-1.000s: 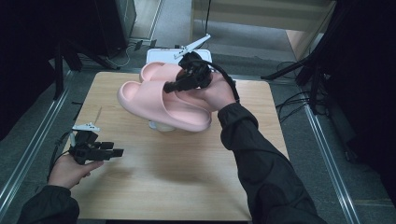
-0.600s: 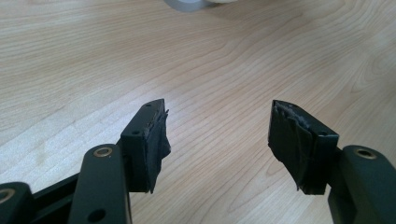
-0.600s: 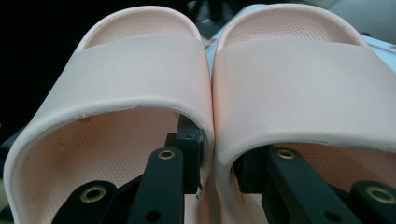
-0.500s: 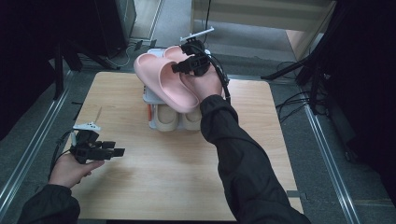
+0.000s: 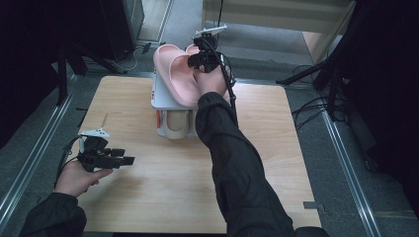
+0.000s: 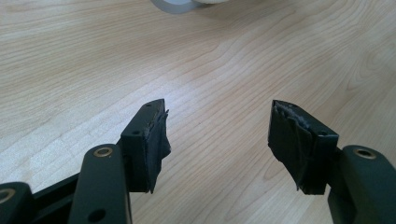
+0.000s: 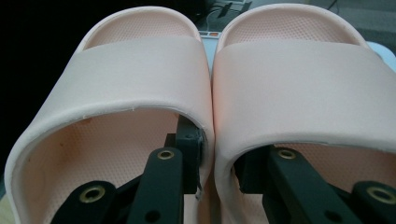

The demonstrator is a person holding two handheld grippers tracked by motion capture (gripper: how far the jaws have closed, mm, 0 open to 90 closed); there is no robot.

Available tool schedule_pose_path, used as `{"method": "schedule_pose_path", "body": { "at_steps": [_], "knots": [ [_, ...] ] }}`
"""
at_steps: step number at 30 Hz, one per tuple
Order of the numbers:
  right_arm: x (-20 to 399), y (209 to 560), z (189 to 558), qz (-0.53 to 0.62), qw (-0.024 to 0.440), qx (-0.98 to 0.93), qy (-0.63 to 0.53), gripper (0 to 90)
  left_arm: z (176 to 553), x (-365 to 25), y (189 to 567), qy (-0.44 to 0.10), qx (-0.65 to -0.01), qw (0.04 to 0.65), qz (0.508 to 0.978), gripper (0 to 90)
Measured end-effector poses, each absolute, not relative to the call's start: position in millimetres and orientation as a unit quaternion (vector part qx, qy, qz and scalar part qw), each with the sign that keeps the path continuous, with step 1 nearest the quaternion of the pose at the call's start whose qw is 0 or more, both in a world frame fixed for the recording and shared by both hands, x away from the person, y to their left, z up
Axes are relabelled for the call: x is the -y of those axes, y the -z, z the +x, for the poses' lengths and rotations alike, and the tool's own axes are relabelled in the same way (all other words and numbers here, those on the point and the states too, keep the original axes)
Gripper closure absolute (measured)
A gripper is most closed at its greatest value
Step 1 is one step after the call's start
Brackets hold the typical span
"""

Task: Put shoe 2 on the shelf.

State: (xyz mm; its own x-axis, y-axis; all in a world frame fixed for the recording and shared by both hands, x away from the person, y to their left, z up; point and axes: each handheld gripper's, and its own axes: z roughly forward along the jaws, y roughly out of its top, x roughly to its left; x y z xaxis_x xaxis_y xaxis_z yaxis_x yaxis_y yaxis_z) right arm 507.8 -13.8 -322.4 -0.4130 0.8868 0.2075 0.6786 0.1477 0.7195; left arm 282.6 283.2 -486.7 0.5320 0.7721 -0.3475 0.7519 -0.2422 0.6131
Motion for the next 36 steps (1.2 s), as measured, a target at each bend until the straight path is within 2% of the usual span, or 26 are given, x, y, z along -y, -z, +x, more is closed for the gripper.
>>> {"method": "schedule_pose_path", "body": {
  "at_steps": [15, 33, 36],
  "knots": [
    [1, 329, 517, 0.571, 0.184, -0.708, -0.373, 74.7, 282, -279, 487, -0.011, -0.471, 0.379, 0.796, 38.8],
    [-9, 335, 529, 0.593, 0.177, -0.693, -0.37, 73.0, 282, -278, 488, -0.002, -0.467, 0.377, 0.8, 38.0],
    [-8, 336, 529, 0.592, 0.173, -0.693, -0.373, 67.0, 282, -278, 488, -0.003, -0.465, 0.376, 0.801, 38.0]
  ]
}}
